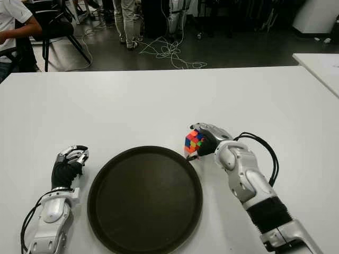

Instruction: Pick up the Rubik's Cube and put it in the plate

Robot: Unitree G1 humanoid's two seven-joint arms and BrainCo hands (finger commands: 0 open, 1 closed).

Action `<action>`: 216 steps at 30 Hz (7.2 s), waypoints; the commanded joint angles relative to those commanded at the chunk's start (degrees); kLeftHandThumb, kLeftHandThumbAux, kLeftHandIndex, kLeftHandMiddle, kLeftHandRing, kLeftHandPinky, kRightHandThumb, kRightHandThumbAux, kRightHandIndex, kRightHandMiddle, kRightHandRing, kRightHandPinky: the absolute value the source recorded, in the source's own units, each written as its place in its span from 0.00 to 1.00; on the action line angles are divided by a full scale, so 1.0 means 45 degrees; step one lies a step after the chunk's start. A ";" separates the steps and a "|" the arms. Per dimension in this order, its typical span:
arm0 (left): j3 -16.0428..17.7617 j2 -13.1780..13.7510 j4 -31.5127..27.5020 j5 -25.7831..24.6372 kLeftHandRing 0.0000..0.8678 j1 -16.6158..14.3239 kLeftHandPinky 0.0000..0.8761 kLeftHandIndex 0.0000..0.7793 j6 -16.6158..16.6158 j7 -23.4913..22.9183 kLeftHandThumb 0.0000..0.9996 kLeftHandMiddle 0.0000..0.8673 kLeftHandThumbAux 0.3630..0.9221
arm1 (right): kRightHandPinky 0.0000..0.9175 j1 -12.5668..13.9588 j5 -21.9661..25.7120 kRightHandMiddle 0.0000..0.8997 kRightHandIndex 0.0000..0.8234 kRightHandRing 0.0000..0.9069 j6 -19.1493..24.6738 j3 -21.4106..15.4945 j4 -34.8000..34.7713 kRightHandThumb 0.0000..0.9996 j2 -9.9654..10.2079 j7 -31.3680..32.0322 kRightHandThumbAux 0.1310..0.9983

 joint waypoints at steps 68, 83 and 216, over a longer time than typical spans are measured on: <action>0.0011 0.0070 0.0083 -0.0002 0.91 -0.0094 0.88 0.57 -0.0063 -0.0049 0.71 0.90 0.61 | 0.68 0.0152 0.0944 0.62 0.51 0.69 -0.1004 -0.0937 0.1245 0.67 0.0840 -0.3193 0.70; 0.0038 0.0062 0.0055 -0.0031 0.92 -0.0102 0.89 0.57 0.0071 -0.0042 0.71 0.90 0.61 | 0.79 0.0520 0.1576 0.77 0.52 0.79 -0.1295 -0.1981 0.0658 0.68 0.1350 -0.4594 0.69; -0.0084 -0.0154 -0.0151 0.0058 0.92 -0.0070 0.89 0.57 0.0276 0.0192 0.71 0.91 0.61 | 0.80 0.0299 -0.1604 0.81 0.53 0.83 -0.1050 0.3293 -0.3944 0.68 0.1485 0.2670 0.70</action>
